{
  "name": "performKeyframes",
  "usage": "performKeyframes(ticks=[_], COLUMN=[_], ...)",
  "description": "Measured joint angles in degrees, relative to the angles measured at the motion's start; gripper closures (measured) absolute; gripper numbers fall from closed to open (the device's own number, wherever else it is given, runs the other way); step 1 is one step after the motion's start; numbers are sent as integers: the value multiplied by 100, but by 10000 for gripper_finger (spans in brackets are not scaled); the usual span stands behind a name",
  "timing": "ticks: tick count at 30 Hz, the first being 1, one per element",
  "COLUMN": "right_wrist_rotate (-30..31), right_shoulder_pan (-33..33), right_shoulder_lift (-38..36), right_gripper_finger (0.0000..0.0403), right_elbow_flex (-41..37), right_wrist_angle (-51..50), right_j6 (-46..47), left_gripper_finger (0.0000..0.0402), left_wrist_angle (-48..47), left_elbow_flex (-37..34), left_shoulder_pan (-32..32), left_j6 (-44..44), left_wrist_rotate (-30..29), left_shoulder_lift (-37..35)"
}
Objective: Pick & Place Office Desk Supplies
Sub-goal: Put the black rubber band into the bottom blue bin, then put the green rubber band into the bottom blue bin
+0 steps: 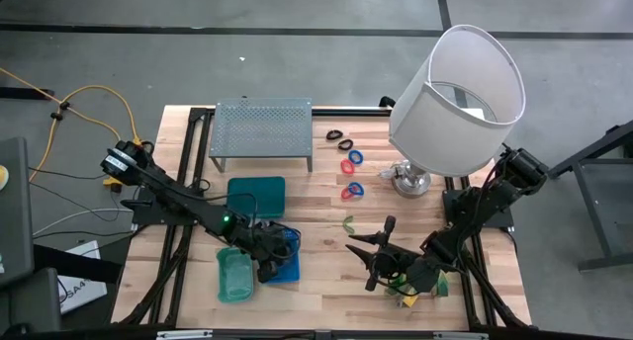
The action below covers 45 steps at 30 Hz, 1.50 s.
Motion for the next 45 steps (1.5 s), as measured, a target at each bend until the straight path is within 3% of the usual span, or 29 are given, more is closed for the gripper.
performKeyframes(ticks=[7, 18, 24, 33, 45], right_wrist_rotate=[-150, -136, -162, -1120, -1033], right_shoulder_pan=[0, -1, -34, -443, -522], right_shoulder_lift=[0, 0, 0, 0, 320], right_gripper_finger=[306, 306, 306, 306, 306], right_elbow_flex=[0, 0, 0, 0, 7], right_wrist_angle=[0, -2, -45, -843, -1450], right_j6=[-2, -2, 140, 875, 1205], left_gripper_finger=[299, 293, 293, 293, 293], left_wrist_angle=[-2, -2, 204, 401, 413], left_elbow_flex=[0, 1, 2, 2, 4], left_shoulder_pan=[0, 0, 73, 377, 694], left_j6=[-3, -15, 466, 1263, 1936], left_wrist_rotate=[4, 234, 165, 193, 178], left_shoulder_lift=[0, 0, 0, -51, -457])
